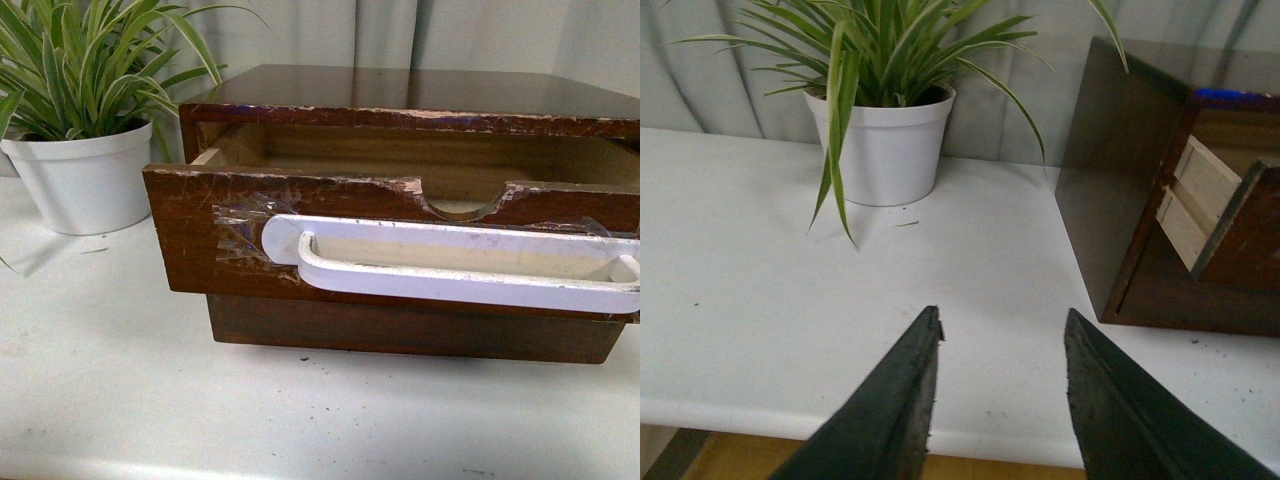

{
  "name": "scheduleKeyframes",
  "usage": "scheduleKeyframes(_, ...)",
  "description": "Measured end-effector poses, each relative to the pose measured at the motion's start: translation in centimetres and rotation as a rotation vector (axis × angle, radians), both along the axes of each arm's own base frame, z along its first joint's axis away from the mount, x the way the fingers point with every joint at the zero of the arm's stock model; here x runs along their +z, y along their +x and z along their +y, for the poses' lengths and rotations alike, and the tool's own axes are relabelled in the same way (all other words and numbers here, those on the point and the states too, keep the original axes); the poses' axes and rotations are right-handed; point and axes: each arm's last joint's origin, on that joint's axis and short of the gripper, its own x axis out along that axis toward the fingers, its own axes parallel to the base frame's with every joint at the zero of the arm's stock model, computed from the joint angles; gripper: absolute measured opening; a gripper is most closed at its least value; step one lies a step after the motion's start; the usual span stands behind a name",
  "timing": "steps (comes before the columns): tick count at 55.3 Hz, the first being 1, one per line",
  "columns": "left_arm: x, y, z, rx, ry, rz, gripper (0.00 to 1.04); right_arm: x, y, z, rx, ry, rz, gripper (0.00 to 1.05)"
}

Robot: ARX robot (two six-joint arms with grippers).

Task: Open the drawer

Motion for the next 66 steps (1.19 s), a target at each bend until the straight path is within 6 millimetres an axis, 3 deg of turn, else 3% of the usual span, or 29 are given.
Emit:
scheduleKeyframes(10, -0.9, 0.0, 0.0, 0.0, 0.007, -0.004, 0.04, -1.1, 0.0, 1.1, 0.0, 0.003, -0.003, 0.01)
scheduleKeyframes(38, -0.9, -0.1, 0.0, 0.0, 0.012, -0.005, 0.07, -1.1, 0.0, 1.3, 0.009, 0.003, -0.001, 0.02)
scheduleKeyframes(46, -0.9, -0.1, 0.0, 0.0, 0.012, -0.005, 0.35, -1.1, 0.0, 1.3, 0.009, 0.004, -0.001, 0.3)
scheduleKeyframes(56, -0.9, -0.1, 0.0, 0.0, 0.012, -0.005, 0.64, -1.1, 0.0, 1.3, 0.009, 0.004, -0.001, 0.6)
scheduleKeyframes(64, -0.9, -0.1, 0.0, 0.0, 0.012, -0.005, 0.98, -1.1, 0.0, 1.3, 0.009, 0.004, -0.001, 0.92)
scheduleKeyframes(66, -0.9, -0.1, 0.0, 0.0, 0.013, -0.005, 1.0, -1.1, 0.0, 1.3, 0.009, 0.005, -0.001, 0.98)
